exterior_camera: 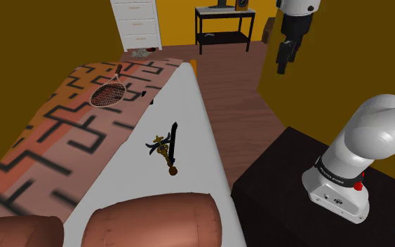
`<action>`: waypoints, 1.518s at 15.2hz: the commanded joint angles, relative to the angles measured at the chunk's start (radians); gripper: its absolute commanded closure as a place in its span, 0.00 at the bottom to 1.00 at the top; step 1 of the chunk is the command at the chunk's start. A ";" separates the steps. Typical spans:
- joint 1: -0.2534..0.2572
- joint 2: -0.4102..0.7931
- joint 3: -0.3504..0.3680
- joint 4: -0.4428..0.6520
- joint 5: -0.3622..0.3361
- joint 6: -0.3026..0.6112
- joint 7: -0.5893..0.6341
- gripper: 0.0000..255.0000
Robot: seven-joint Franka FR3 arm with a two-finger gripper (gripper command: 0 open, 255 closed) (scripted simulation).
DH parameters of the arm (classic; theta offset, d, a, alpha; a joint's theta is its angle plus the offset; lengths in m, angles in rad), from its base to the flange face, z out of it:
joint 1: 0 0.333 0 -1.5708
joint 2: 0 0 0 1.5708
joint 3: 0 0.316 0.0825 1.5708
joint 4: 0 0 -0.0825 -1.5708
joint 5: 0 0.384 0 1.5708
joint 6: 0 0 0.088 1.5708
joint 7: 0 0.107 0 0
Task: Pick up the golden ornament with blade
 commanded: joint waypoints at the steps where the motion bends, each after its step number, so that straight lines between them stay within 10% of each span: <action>1: 0.000 0.000 0.000 0.000 0.000 0.000 0.000 0.00; 13: 0.027 0.302 0.224 -0.015 0.099 0.282 0.307 0.00; 23: 0.017 0.689 0.381 0.131 0.026 0.474 0.597 0.00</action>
